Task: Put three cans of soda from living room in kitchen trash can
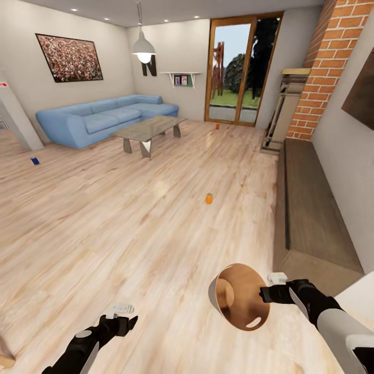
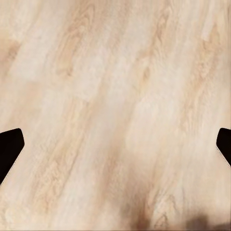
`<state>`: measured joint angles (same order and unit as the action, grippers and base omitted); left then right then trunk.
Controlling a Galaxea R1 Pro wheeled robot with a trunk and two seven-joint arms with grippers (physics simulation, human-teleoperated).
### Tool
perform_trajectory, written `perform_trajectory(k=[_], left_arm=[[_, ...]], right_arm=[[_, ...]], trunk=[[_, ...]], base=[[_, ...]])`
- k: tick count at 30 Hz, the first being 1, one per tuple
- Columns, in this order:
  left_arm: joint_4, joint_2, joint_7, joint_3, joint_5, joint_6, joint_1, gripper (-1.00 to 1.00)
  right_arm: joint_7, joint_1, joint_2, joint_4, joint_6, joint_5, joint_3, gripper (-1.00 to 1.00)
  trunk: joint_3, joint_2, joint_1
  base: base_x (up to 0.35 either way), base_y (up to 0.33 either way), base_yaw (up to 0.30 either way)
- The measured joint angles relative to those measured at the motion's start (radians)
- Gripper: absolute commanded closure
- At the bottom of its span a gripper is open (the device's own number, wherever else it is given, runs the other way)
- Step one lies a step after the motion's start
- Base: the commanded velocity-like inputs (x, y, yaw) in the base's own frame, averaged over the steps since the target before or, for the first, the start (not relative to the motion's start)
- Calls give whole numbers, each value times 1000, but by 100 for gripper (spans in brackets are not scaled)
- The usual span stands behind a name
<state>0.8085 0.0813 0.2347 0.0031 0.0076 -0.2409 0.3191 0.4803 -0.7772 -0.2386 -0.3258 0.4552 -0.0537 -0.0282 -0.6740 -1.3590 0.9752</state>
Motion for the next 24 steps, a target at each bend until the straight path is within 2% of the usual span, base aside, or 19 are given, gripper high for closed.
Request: perform_trajectory(k=[16, 24], left_arm=[[0, 0, 0, 0, 0, 0, 0, -100], [0, 0, 0, 0, 0, 0, 0, -100]], right_arm=[[0, 0, 4, 1, -1, -2, 0, 100], [-2, 4, 9, 2, -1, -3, 0, 100]], trunk=[[9, 0, 0], [12, 0, 0]], base=[[323, 0, -223], [323, 0, -65]])
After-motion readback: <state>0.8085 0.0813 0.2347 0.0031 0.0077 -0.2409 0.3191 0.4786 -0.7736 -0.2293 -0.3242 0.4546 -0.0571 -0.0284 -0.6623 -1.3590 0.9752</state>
